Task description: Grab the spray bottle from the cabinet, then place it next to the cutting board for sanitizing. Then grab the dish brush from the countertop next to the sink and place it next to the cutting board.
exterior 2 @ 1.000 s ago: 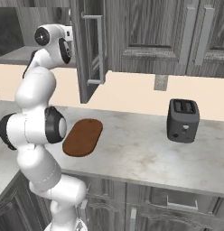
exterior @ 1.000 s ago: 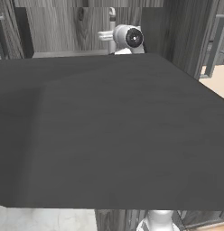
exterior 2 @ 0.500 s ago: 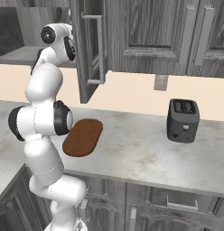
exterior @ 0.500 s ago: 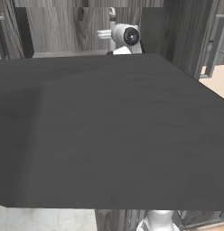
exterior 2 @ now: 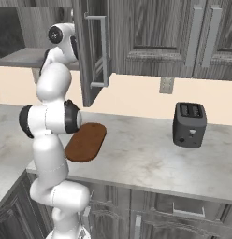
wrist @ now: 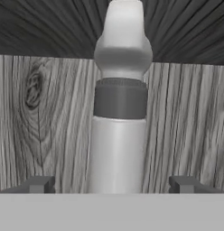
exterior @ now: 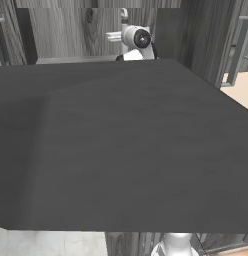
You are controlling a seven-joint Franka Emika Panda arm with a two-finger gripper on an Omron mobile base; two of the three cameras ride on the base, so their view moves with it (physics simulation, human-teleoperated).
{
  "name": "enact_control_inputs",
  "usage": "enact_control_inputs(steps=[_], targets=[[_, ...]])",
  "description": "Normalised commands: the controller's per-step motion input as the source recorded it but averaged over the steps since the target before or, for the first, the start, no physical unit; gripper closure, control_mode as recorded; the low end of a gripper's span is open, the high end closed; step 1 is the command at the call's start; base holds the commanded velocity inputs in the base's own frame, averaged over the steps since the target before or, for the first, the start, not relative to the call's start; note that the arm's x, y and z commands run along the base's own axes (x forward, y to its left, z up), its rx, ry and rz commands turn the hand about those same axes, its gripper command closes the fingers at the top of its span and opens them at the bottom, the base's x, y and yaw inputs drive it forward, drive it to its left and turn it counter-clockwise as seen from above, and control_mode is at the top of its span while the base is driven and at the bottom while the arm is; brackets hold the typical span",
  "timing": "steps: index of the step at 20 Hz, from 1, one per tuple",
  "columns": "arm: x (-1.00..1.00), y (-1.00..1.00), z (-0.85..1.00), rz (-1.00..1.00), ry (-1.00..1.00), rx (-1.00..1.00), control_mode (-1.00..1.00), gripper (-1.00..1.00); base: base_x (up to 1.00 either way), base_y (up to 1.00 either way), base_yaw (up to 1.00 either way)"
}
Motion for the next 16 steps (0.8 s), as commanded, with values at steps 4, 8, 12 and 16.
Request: enact_control_inputs(steps=[4, 8, 12, 16], targets=[[0.22, 0.00, 0.00, 0.00, 0.00, 0.00, -1.00, 1.00, 0.00, 0.00, 0.00], [0.01, 0.00, 0.00, 0.00, 0.00, 0.01, -1.00, 1.00, 0.00, 0.00, 0.00], [-0.06, 0.00, 0.00, 0.00, 0.00, 0.03, -1.00, 1.00, 0.00, 0.00, 0.00], [-0.61, 0.00, -0.05, 0.00, 0.01, 0.05, -1.00, 1.00, 0.00, 0.00, 0.00]])
